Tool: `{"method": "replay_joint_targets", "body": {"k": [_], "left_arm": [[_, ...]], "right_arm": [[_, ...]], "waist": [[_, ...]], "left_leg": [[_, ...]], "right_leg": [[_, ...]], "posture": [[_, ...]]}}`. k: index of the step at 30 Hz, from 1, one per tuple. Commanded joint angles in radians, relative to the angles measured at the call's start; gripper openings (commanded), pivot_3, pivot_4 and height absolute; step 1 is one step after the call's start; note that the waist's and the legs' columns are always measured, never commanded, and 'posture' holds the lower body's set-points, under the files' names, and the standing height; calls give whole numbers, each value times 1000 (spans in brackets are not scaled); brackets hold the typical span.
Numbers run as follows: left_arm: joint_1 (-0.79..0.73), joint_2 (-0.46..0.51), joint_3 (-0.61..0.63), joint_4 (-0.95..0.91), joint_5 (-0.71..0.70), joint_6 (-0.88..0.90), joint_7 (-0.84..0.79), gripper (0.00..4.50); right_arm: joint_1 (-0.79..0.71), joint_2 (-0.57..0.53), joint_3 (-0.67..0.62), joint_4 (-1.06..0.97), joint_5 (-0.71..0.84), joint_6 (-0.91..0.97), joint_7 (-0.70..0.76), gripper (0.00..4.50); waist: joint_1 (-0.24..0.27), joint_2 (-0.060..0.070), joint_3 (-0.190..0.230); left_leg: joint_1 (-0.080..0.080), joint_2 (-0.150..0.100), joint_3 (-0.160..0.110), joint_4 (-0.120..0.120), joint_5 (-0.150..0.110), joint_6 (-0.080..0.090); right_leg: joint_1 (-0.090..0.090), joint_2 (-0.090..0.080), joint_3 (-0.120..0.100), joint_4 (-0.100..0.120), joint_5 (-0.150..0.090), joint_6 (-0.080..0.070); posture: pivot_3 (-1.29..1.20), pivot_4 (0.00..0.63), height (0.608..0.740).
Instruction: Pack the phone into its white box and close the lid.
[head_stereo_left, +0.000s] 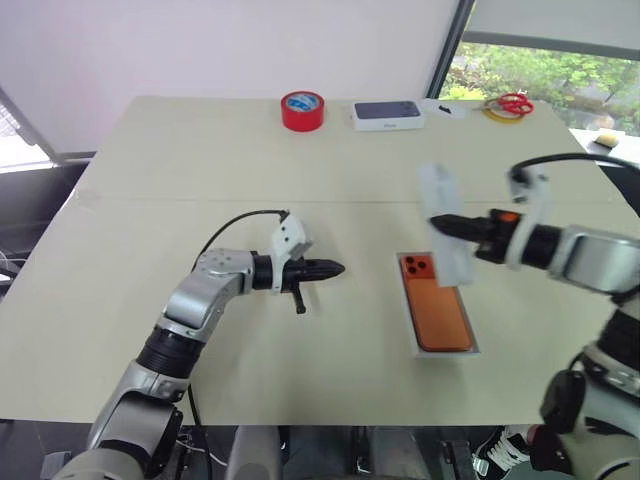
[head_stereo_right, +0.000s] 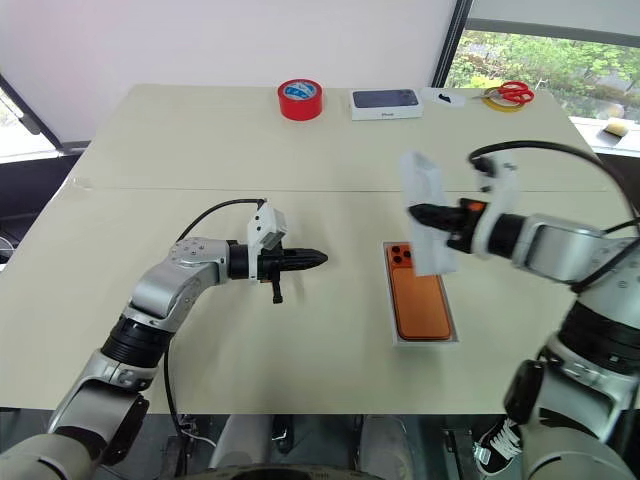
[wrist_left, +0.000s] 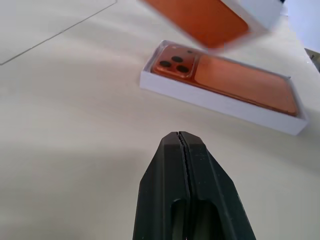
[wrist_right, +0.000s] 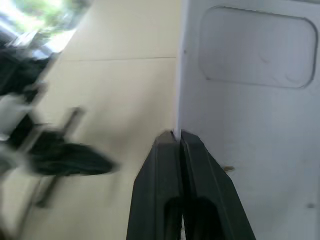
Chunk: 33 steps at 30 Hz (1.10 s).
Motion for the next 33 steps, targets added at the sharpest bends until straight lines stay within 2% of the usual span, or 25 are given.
{"method": "replay_joint_targets", "body": {"k": [1,5,9,14,17,22,23,28,32,33], "left_arm": [[-26,8,34,3,-1,-33,-6,0],[-23,12,37,-8,-5,-37,-13,0],[-13,3,29,-18,3,-38,1,0],[2,-12,8,-50,4,-27,4,0],[2,-49,-25,-55,7,-21,6,0],[-21,-134,-74,-43,11,4,24,0],[-26,-148,-79,-43,8,9,24,0],[-48,-222,-118,-31,16,20,37,0],[-71,-274,-155,1,41,13,56,0],[-78,-287,-166,16,50,15,63,0]], "right_arm": [[45,13,174,-83,411,-268,-282,48],[128,49,266,-154,411,-358,-326,48],[214,87,292,-166,411,-408,-366,48],[324,12,286,-173,411,-395,-315,48],[337,-26,275,-161,411,-396,-299,995],[257,-102,211,-136,411,-400,-262,3473],[242,-112,191,-129,411,-402,-256,3473],[228,-303,102,-111,411,-376,-210,3473],[313,-483,25,-96,374,-364,-216,3473],[346,-512,4,-98,312,-357,-200,3240]], "waist": [[-1,-1,0],[1,-1,0],[-2,-1,0],[0,-1,0],[0,-1,0],[-1,0,0],[-1,0,0],[3,0,0],[8,-1,0],[7,-1,0]], "left_leg": [[0,0,1,1,0,0],[0,0,1,1,0,1],[0,0,0,1,-1,1],[0,0,0,1,-1,1],[1,0,0,1,-1,1],[0,0,0,1,-1,1],[0,0,0,1,-1,1],[0,0,0,1,-1,1],[0,0,0,1,-1,1],[0,-1,0,1,-1,1]], "right_leg": [[0,0,0,0,0,0],[1,0,0,0,0,0],[0,0,0,0,0,0],[0,0,0,0,0,0],[1,0,1,0,0,0],[0,0,1,0,0,0],[0,0,1,0,0,0],[0,1,1,0,0,0],[1,0,1,-1,0,0],[1,0,1,-1,0,0]], "posture": [[0,150,730],[0,150,730],[0,150,730],[0,150,730],[0,150,730],[0,150,730],[0,150,730],[0,150,730],[0,150,730],[0,150,730]]}}
